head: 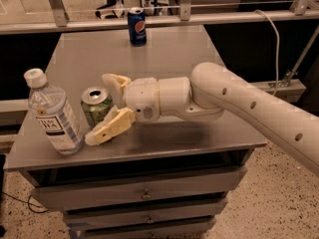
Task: Move green can near blue plastic bottle
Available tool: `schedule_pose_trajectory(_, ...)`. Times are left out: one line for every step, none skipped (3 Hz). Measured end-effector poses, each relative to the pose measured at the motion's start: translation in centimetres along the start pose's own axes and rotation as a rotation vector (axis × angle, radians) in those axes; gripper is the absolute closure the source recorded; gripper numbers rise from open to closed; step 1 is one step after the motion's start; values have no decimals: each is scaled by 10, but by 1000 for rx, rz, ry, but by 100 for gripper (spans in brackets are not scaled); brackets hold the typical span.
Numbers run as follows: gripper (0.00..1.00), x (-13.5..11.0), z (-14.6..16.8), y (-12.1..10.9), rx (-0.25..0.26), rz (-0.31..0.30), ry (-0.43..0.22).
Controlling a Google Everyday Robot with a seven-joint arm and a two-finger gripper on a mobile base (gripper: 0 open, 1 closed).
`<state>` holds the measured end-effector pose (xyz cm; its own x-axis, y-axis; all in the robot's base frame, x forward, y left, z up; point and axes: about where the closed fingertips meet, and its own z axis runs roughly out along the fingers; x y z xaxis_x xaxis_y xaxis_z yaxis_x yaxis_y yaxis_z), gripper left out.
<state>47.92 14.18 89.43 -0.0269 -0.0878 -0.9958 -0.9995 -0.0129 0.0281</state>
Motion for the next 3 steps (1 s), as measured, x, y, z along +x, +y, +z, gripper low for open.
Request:
schedule_pose_trajectory(0, -2, -28, -19, 79, -23, 24)
schedule_pose_trajectory(0, -14, -106, -60, 247, -103, 94)
schedule_pose_trajectory(0, -34, -202, -97, 514, -140, 172)
